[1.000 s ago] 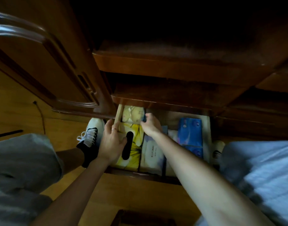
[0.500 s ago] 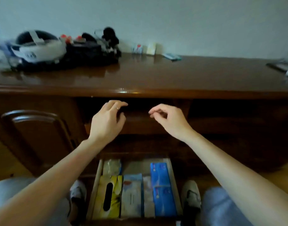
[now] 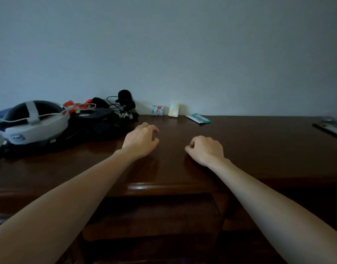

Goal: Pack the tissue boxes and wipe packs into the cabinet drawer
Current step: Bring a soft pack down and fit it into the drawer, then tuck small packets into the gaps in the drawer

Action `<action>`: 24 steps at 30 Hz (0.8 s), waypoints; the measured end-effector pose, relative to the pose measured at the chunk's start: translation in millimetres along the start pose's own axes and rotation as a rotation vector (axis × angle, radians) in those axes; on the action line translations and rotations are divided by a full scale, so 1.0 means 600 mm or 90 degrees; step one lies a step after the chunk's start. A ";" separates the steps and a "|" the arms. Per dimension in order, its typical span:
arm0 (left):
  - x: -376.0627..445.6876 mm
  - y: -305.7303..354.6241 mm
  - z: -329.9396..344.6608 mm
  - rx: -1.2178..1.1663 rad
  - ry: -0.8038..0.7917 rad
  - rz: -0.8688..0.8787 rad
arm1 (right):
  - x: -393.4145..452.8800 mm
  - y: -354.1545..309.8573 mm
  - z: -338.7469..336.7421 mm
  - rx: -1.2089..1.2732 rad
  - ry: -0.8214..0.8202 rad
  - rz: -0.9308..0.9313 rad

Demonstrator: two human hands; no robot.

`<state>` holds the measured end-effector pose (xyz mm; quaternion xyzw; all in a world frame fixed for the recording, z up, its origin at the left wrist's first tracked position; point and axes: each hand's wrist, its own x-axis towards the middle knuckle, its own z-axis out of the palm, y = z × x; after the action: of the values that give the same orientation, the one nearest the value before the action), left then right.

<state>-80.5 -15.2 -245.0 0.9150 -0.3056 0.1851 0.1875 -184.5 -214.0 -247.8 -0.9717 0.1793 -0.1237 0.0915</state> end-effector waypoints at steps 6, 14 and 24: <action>0.178 -0.043 0.102 -0.037 0.019 -0.048 | 0.215 0.003 0.042 0.061 -0.008 0.025; 0.380 -0.120 0.243 -0.031 0.081 -0.093 | 0.490 -0.001 0.123 -0.008 0.047 -0.011; 0.477 -0.153 0.295 0.142 0.086 -0.024 | 0.588 -0.005 0.179 -0.278 0.095 0.012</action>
<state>230.0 -168.3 -288.7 0.9211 -0.2529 0.2757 0.1081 165.0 -327.7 -276.0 -0.9548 0.2173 -0.1527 -0.1336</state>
